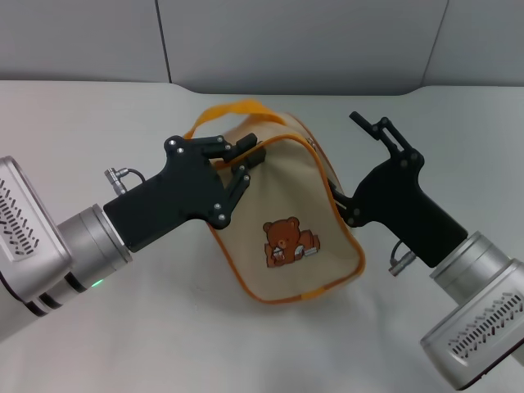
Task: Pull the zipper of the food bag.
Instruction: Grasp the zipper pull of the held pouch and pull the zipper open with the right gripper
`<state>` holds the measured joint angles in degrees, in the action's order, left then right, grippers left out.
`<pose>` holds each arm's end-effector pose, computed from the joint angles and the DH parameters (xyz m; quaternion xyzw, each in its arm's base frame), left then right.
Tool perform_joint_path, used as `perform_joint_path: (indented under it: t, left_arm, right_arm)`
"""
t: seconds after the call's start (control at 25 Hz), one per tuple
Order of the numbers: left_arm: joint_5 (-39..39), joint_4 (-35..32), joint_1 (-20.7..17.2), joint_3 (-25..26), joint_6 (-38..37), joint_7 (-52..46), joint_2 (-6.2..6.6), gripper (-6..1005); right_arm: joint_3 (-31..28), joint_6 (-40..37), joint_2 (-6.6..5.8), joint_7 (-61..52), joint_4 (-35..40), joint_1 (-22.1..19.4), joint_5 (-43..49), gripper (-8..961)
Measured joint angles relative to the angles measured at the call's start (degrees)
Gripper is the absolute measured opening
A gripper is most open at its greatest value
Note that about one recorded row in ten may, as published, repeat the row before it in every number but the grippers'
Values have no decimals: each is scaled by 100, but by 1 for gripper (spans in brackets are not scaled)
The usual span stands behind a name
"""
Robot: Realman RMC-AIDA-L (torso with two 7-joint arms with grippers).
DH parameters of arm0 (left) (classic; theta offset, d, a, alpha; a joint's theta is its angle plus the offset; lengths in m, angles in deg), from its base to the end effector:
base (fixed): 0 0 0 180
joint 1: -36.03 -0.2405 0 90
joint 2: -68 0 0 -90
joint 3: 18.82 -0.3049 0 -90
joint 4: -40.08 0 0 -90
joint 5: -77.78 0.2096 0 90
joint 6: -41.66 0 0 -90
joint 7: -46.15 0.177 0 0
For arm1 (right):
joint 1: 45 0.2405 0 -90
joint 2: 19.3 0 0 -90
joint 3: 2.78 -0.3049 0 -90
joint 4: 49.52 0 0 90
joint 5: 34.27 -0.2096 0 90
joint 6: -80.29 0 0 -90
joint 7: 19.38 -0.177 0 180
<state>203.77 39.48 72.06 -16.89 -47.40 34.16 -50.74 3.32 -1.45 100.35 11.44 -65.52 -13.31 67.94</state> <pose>-0.2438 0.3585 -0.0938 -0.8642 0.0635 -0.3743 0.3302 0.2515 0.3428 -0.1196 -0.8013 -0.1630 0.2546 0.5163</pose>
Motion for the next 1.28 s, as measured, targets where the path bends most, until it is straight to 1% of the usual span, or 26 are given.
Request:
perform_joint_path:
  t: [0.16,0.4,0.96,1.28]
  left_arm:
    - [0,12,0,-1,6,-3,-10,103]
    - [1,25,0,-1,3,-5,-10,103]
    - [5,6,8,0,-6,-6,-8,83]
    - [4,18,9,0,-13,5,-8,70]
  right_arm:
    - [-48,-146,1,-62,-88,4,-10,797]
    - [-97,-144,6,-101,-162,-10,-17,798]
    - [-38,-99,23,-27,-188,-23,50,555]
    - [-33,-71,23,73,-222,7,185,178]
